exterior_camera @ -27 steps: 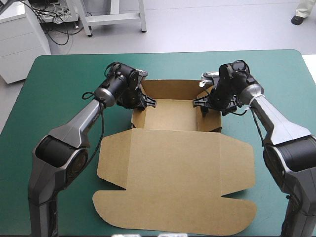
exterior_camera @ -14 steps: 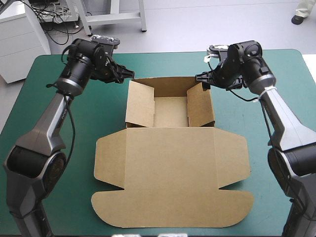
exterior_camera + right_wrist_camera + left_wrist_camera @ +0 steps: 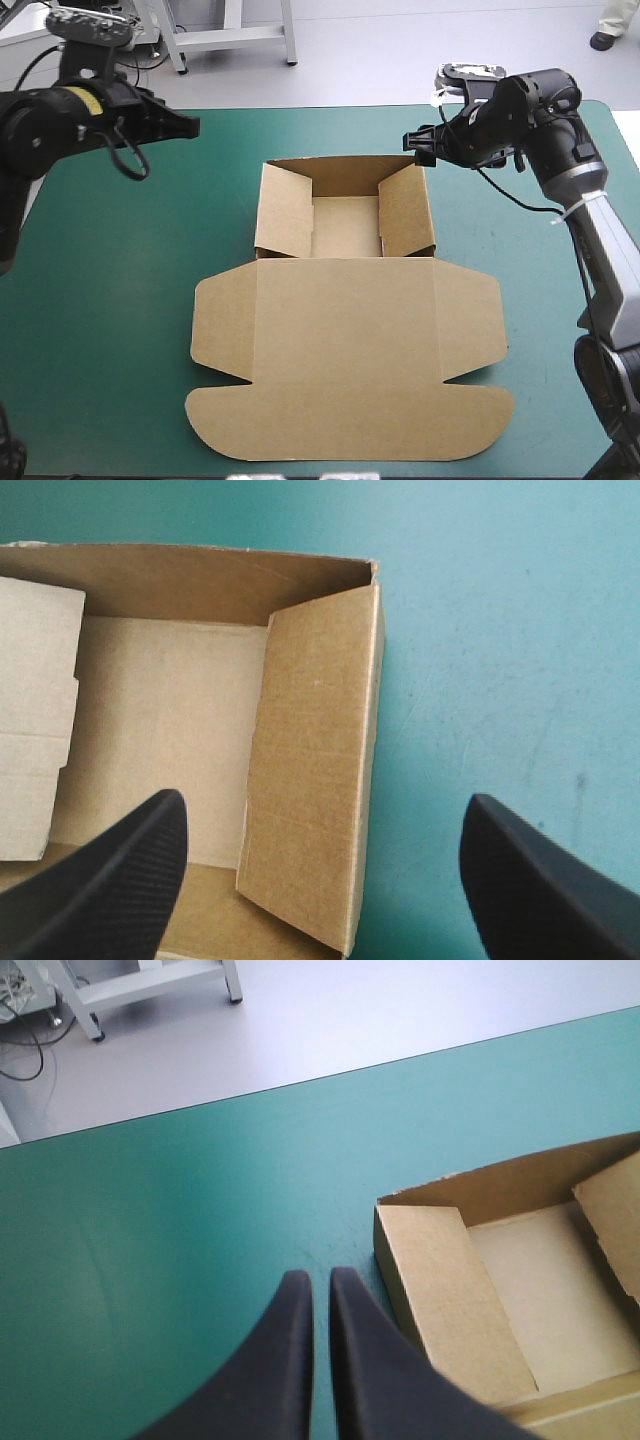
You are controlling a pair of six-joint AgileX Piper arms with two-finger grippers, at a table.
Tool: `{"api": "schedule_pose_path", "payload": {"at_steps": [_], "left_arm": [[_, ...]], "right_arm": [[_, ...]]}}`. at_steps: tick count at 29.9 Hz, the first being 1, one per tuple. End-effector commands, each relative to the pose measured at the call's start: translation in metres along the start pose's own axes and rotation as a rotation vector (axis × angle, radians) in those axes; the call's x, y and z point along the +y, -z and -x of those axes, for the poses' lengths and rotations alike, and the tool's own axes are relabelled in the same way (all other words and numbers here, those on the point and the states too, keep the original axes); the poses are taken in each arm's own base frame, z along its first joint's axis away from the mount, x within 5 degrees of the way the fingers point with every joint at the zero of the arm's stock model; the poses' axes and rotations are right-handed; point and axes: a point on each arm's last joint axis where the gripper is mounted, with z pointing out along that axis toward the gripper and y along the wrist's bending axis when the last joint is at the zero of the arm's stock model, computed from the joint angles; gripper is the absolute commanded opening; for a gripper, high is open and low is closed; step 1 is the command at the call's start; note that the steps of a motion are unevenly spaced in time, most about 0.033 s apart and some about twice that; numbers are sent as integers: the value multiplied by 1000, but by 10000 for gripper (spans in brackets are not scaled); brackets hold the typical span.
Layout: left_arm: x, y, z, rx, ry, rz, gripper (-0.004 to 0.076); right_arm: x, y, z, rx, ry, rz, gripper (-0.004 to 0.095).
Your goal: Fold the box
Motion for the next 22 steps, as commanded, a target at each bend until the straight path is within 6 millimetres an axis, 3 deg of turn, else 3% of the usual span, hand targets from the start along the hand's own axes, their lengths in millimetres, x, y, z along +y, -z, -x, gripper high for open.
{"api": "schedule_pose_path", "payload": {"at_steps": [1, 8, 13, 22], "left_arm": [[1, 45, -18, -17, -17, -40, -32], [-5, 80, -73, 30, 6, -149, -32], [-3, 87, -117, 83, 7, -152, -32], [-1, 87, -191, 93, -38, -150, -32]], "right_arm": [[-1, 23, -4, -37, -4, 14, 699], [-4, 2, -7, 6, 4, 0, 699], [-4, -16, -5, 24, 8, 2, 699], [-8, -70, -4, 111, 13, -17, 699]]}}
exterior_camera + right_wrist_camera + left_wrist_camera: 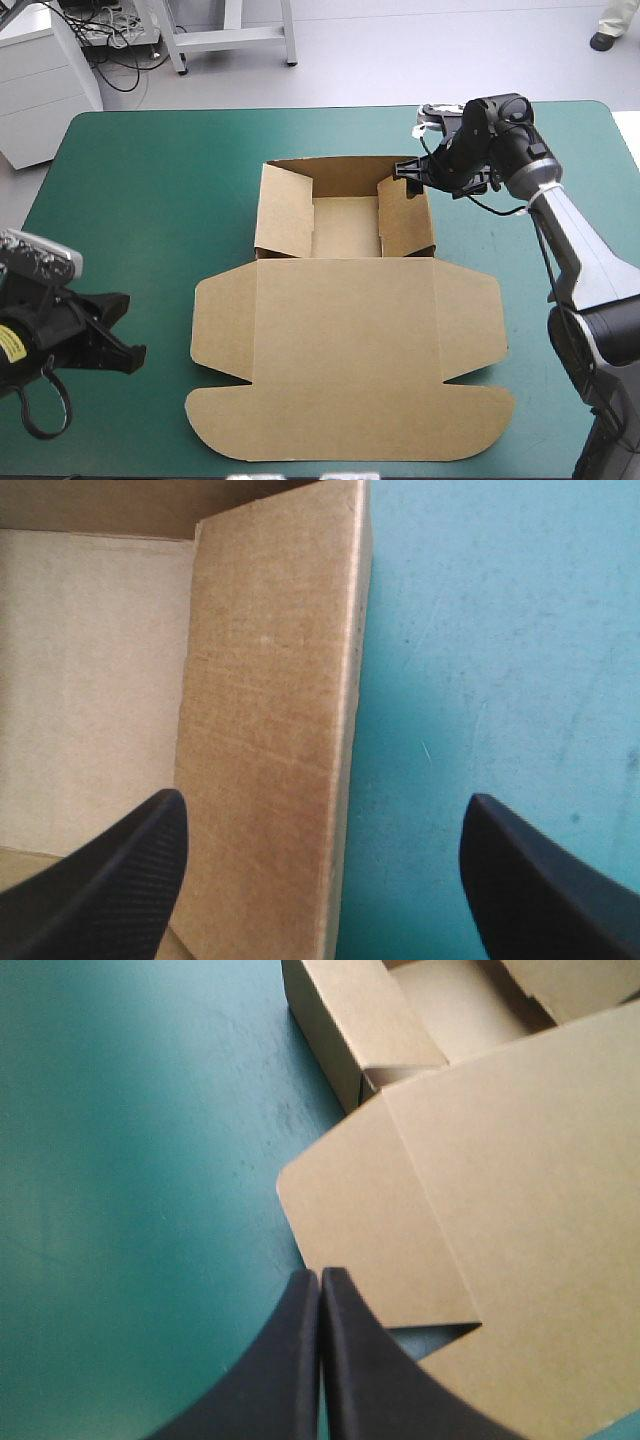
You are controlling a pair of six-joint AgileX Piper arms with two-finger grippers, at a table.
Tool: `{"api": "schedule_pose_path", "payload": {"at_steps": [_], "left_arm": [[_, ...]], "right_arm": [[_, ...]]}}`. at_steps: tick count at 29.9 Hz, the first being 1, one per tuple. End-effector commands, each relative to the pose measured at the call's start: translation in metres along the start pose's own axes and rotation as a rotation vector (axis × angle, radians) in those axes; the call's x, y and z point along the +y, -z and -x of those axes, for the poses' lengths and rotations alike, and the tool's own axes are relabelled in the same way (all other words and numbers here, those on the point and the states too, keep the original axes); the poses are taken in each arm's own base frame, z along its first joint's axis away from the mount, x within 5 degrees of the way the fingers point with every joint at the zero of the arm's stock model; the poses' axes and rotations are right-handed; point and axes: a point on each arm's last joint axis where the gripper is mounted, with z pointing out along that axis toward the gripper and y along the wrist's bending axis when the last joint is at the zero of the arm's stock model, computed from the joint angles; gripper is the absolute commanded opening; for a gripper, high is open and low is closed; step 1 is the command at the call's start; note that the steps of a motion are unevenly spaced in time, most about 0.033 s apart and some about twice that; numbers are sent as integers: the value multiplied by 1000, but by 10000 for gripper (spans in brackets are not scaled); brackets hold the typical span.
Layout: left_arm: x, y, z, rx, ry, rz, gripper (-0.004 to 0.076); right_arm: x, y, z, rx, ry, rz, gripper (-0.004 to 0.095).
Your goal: Fold the box
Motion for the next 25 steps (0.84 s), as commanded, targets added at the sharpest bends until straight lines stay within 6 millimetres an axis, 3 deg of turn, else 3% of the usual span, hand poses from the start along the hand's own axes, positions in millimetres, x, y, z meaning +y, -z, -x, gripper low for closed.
{"api": "schedule_pose_path", "payload": {"at_steps": [1, 8, 12, 19, 25], "left_arm": [[-1, -2, -18, -56, -1, -10, -32], [0, -19, -60, -55, -2, 3, -32], [1, -25, -73, -47, -2, 6, -32], [4, -37, -84, -6, -18, 34, -32], [4, -36, -82, -33, -19, 36, -32]], "right_arm": [[-1, 9, 7, -64, 17, 12, 699], [-2, -24, 7, 13, 19, 6, 699], [-2, -30, 7, 28, 18, 3, 699], [2, -43, 4, 83, 22, 10, 698], [8, -54, 0, 124, 37, 5, 683]]}}
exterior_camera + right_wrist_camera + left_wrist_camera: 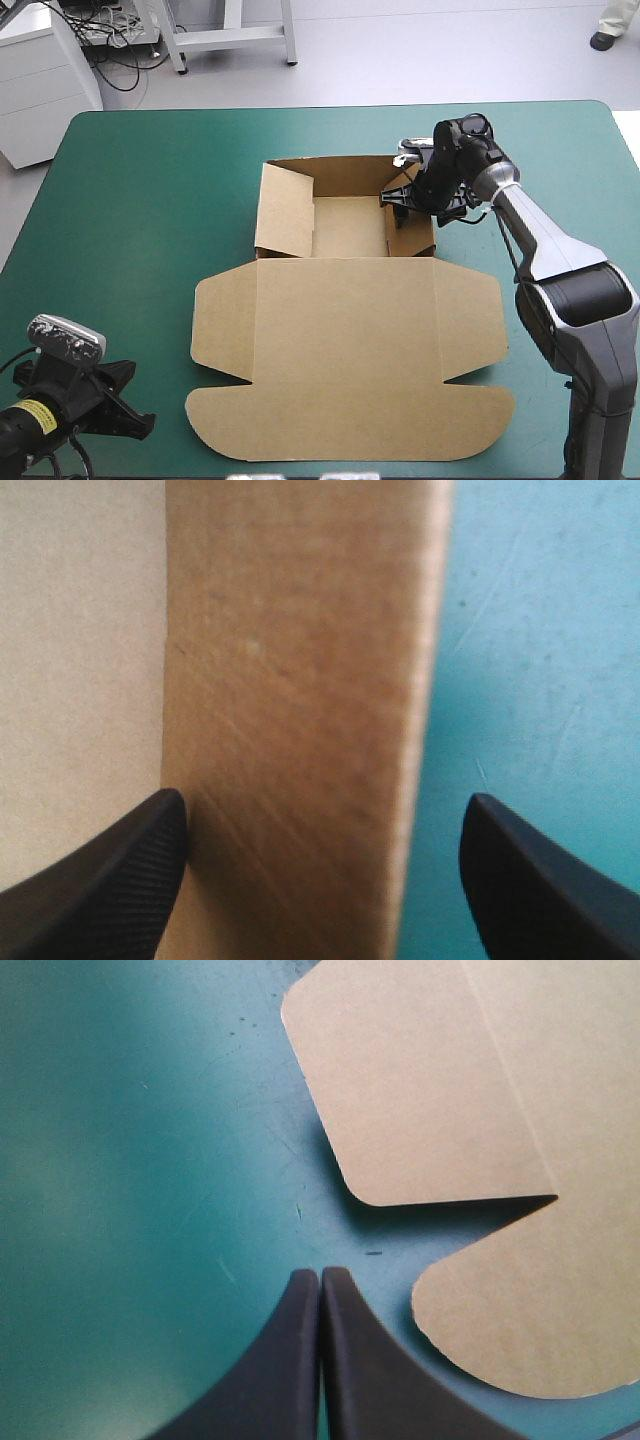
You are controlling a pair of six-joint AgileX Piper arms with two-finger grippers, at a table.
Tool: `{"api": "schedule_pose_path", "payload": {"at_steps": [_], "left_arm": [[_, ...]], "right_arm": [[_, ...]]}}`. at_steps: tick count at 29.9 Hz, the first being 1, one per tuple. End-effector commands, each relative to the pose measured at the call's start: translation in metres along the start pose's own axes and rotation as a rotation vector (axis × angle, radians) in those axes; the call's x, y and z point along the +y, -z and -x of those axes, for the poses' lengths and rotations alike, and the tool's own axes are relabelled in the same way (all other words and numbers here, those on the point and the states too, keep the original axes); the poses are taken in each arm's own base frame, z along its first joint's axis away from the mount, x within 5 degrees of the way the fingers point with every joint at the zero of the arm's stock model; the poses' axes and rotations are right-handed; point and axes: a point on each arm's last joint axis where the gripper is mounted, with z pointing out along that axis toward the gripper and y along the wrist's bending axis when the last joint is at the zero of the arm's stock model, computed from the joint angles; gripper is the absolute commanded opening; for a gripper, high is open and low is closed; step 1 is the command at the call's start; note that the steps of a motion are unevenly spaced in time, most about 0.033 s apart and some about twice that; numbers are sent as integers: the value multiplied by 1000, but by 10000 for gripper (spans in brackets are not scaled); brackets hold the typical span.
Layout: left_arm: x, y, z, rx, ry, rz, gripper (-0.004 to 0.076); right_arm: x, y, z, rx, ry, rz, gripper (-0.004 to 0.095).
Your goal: Fold the box
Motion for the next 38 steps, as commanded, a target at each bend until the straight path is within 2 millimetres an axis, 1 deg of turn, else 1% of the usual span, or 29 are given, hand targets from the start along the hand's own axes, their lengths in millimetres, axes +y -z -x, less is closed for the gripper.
{"api": "schedule_pose_path", "payload": {"at_steps": [1, 2, 3, 6, 7, 8, 9, 13, 15, 17, 20, 21, 22, 25, 26, 29, 31, 33, 38], "left_arm": [[0, 5, 11, -86, -1, 1, -32], [0, 5, 11, -86, -1, 1, -32], [0, 5, 11, -84, -1, 1, -32], [0, 5, 11, -84, -6, 2, -32], [0, 5, 11, -84, -8, 2, -32], [0, 5, 11, -84, -8, 2, -32], [0, 5, 10, -82, -14, 2, -32], [0, 5, 10, -80, -16, 2, -32], [0, 5, 10, -80, -16, 2, -32], [0, 4, 10, -80, -16, 2, -32], [0, 4, 11, -87, -16, 2, -32], [0, 4, 11, -88, -16, 2, -32], [0, 4, 11, -88, -16, 2, -32], [0, 4, 11, -91, -16, 2, -32], [0, 4, 11, -91, -16, 2, -32], [0, 4, 11, -96, -14, -1, -32], [0, 4, 12, -98, -14, 0, -32], [0, 4, 12, -100, -14, 0, -32], [0, 4, 13, -111, -16, 4, -32]], "right_arm": [[4, 28, -1, -56, 14, 16, 643], [4, 28, -1, -54, 14, 16, 600], [4, 28, -1, -50, 14, 13, 526], [3, 28, -1, -49, 17, 5, 229], [3, 28, -1, -49, 17, 5, 89], [3, 29, -2, -51, 19, 5, 1], [3, 29, -2, -51, 19, 5, -17], [4, 35, -2, -65, 29, 8, -22], [3, 48, -3, -93, 48, 5, -22], [-1, 68, -3, -150, 73, -15, -22], [-17, 115, -2, -281, 56, -52, -22], [-25, 135, -2, -338, 40, -69, -22], [-32, 154, -5, -387, 30, -74, -22], [-62, 211, -18, -537, 1, -122, -23], [-72, 227, -24, -577, -15, -141, -23], [-100, 260, -41, -654, -74, -201, -23], [-119, 273, -50, -679, -125, -240, -23], [-140, 280, -57, -688, -185, -279, -23], [-181, 285, -68, -683, -297, -343, -23]]}}
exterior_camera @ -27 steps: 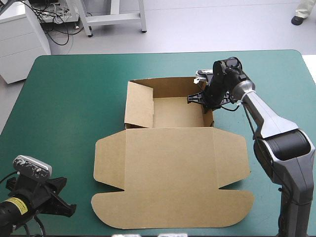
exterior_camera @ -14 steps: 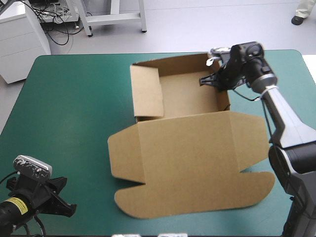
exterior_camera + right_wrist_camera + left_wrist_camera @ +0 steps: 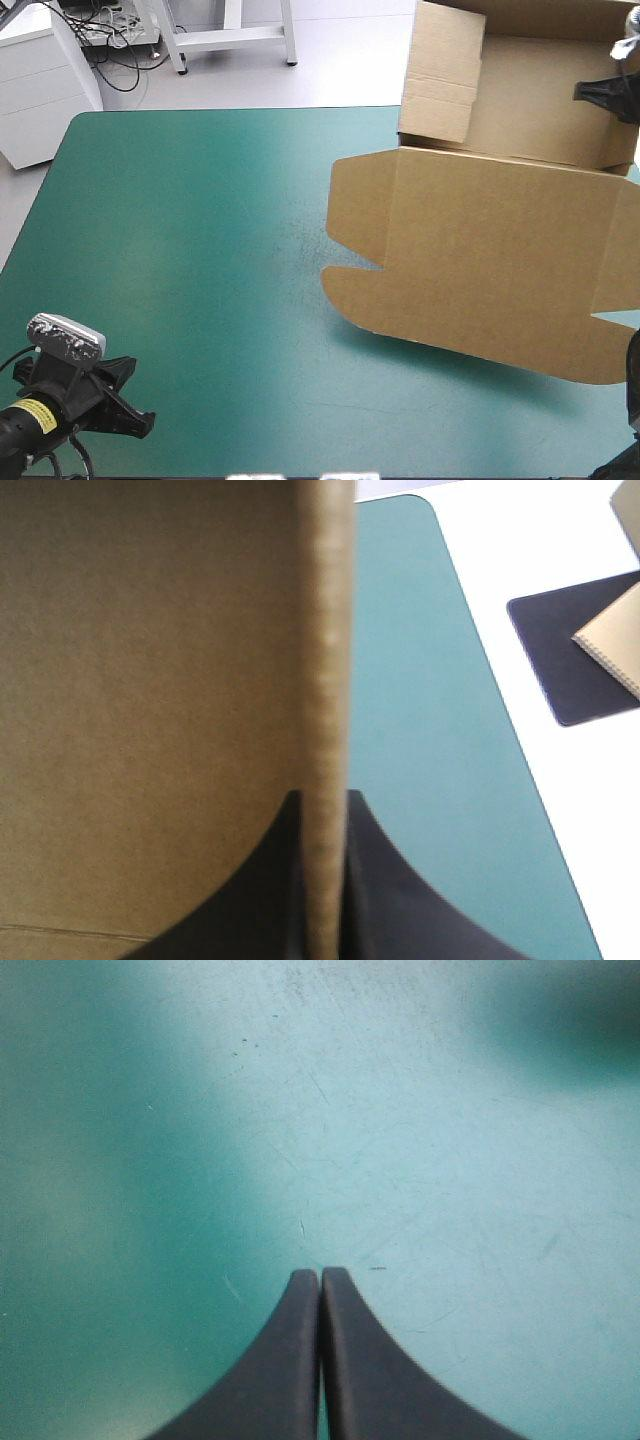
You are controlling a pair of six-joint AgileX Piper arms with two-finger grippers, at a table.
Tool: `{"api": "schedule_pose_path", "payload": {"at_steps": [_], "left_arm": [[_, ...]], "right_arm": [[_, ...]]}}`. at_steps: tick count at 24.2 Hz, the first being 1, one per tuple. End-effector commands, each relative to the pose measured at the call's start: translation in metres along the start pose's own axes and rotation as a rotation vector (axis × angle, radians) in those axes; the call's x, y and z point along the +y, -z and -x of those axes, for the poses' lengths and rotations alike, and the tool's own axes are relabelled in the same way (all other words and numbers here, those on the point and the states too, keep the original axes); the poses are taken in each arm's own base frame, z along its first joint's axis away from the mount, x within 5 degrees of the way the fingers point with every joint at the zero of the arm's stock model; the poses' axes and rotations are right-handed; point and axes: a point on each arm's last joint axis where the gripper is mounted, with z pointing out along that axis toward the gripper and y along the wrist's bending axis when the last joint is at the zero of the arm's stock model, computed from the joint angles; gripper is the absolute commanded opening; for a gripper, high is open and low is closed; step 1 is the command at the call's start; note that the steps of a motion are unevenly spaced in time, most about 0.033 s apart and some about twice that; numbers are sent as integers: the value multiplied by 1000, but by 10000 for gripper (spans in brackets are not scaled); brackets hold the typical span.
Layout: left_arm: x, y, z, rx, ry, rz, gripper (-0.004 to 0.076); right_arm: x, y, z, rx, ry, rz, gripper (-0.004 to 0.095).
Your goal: Fold the box
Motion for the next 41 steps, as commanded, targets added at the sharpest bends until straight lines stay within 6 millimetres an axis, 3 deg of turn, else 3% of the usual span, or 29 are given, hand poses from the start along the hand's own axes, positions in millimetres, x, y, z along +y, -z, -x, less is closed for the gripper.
{"api": "schedule_pose_path", "payload": {"at_steps": [1, 7, 14, 24, 33, 35, 38, 41], "left_arm": [[0, 4, 12, -91, 2, 1, -32], [0, 4, 14, -110, 2, 2, -32], [0, 4, 14, -110, 2, 2, -32], [0, 4, 14, -110, 2, 2, -32], [0, 4, 14, -109, 4, -1, -32], [0, 4, 14, -111, 4, -1, -32], [0, 4, 13, -107, 1, -1, -32], [0, 4, 13, -107, -9, -3, -32]], "right_arm": [[-25, 22, 4, -57, -52, -47, -23], [-65, -12, -1, 19, -101, -126, -23], [-104, -78, -16, 164, -155, -168, -23], [-119, -145, -38, 310, -160, -178, -23], [-135, -166, -54, 386, -156, -233, -5], [-140, -170, -62, 415, -170, -232, 96], [-146, -167, -64, 407, -223, -190, 450], [-145, -151, -57, 370, -228, -191, 662]]}}
